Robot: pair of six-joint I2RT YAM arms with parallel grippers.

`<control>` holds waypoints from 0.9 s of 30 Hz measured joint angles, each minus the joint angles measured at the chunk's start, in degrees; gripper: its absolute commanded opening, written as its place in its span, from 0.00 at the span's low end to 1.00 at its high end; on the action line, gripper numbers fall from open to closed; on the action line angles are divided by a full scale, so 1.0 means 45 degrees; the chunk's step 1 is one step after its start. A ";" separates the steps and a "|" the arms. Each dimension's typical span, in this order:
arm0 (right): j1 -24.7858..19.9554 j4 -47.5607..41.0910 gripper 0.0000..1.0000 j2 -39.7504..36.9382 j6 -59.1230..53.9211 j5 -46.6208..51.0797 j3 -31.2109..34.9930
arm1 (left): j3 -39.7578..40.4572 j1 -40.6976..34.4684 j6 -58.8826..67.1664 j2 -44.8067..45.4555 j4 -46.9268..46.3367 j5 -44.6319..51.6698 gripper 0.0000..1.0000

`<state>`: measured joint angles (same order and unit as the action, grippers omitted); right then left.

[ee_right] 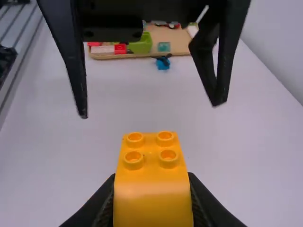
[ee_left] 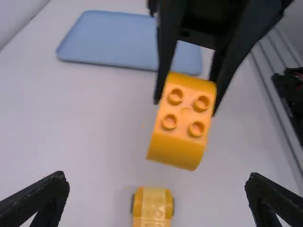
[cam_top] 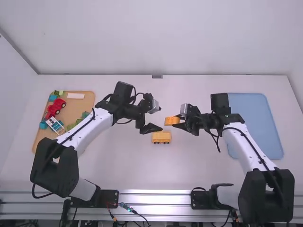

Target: Assemble lego blocks to make yellow taxi

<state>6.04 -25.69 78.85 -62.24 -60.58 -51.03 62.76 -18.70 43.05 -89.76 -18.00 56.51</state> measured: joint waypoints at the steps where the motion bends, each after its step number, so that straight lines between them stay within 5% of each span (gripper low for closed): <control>1: 0.0165 0.0010 0.00 0.0000 -0.0170 -0.0024 0.0000 | -0.0126 -0.0005 0.0121 0.0015 -0.0053 0.0194 1.00; 7: 0.0845 -0.0005 0.00 0.0000 -0.0559 -0.0078 0.0000 | -0.0782 -0.0005 0.0447 0.0170 0.0316 0.0806 0.96; 12: 0.1239 0.0000 0.00 0.0000 -0.0646 -0.0083 0.0000 | -0.1239 -0.0019 0.0539 0.0505 0.0991 0.0894 0.80; 27: 0.1282 0.0583 0.00 0.0000 0.0432 -0.0078 0.0000 | -0.3031 -0.0073 -0.0476 0.1977 0.3536 0.0729 0.77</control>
<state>11.81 -23.07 78.85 -60.29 -60.93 -51.03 49.12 -19.03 40.91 -80.86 -2.09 59.79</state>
